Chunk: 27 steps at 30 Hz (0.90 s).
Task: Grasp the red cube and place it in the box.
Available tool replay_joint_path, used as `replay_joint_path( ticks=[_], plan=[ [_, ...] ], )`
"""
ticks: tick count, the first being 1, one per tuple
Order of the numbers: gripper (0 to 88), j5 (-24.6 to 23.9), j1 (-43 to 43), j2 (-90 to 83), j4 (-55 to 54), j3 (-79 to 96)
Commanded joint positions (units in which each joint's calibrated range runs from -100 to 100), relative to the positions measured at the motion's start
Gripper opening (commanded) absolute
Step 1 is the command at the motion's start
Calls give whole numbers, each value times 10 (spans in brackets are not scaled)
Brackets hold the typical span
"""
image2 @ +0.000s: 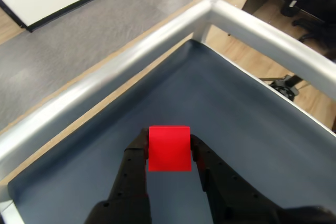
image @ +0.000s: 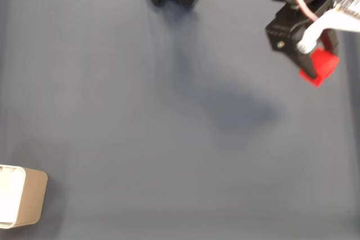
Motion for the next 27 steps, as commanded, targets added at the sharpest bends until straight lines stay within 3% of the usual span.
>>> replay_joint_path(
  ticks=[1, 27],
  plan=[
    [0, -4, 61, -25, 2, -55],
    [0, -9, 393, 39, 2, -207]
  ],
)
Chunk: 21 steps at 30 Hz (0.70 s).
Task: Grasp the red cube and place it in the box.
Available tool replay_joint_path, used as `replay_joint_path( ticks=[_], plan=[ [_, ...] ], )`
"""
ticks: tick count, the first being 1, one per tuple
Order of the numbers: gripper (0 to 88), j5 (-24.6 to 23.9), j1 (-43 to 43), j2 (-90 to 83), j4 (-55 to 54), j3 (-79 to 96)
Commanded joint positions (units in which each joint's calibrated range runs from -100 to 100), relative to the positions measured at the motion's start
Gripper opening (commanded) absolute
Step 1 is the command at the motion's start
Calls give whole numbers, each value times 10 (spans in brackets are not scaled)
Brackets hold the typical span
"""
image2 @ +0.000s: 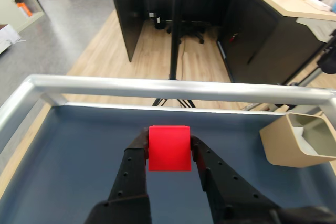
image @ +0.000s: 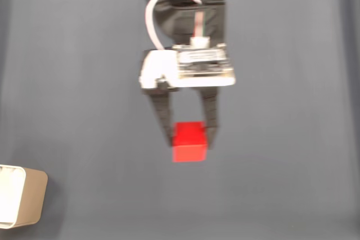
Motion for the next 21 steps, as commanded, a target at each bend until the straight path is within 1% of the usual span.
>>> replay_joint_path(
  ticks=[1, 8, 21],
  plan=[
    [0, -7, 53, 10, 0, -58],
    [0, -16, 122, 69, -2, -123],
    [0, -21, 202, 240, -3, -307]
  ],
)
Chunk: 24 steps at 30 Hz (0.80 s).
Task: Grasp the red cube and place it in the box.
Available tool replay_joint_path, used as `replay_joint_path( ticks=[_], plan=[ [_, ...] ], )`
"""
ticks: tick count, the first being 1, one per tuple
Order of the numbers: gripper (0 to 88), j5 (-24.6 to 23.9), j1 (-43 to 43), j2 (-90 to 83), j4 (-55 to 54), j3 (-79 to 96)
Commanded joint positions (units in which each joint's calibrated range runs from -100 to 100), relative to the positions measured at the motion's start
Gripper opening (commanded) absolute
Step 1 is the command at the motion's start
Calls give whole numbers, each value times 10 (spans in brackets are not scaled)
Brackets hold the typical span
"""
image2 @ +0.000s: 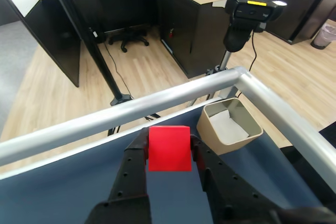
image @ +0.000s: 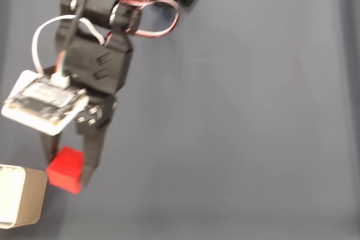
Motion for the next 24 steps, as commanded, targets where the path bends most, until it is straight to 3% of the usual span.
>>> replay_joint_path(
  ticks=[1, 24],
  plan=[
    [0, -2, 22, 36, -3, -89],
    [0, 2, 81, 266, -3, -328]
  ],
)
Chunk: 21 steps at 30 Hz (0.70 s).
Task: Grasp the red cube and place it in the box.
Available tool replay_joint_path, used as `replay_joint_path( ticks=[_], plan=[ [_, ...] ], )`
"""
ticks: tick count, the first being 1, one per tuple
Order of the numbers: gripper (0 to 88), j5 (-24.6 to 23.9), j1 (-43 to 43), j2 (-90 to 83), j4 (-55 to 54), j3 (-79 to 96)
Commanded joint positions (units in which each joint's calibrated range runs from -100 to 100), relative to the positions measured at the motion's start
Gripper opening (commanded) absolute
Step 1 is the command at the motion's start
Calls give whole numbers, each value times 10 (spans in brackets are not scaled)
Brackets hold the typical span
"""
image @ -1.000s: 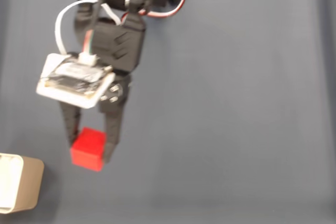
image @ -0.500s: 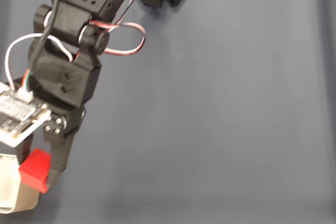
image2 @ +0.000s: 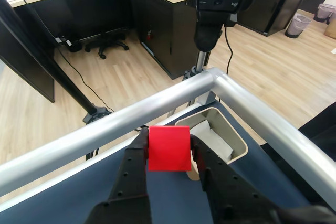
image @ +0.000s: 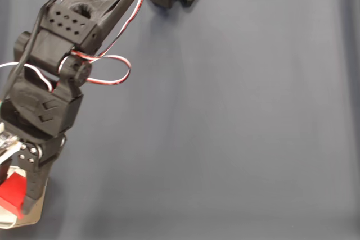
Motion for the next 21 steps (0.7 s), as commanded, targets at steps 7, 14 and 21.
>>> replay_joint_path(
  ticks=[7, 14, 21],
  plan=[
    [0, 9, 39, 53, -7, -97],
    [0, 11, 56, 100, -16, -153],
    [0, 11, 62, 140, -22, -197]
  ],
)
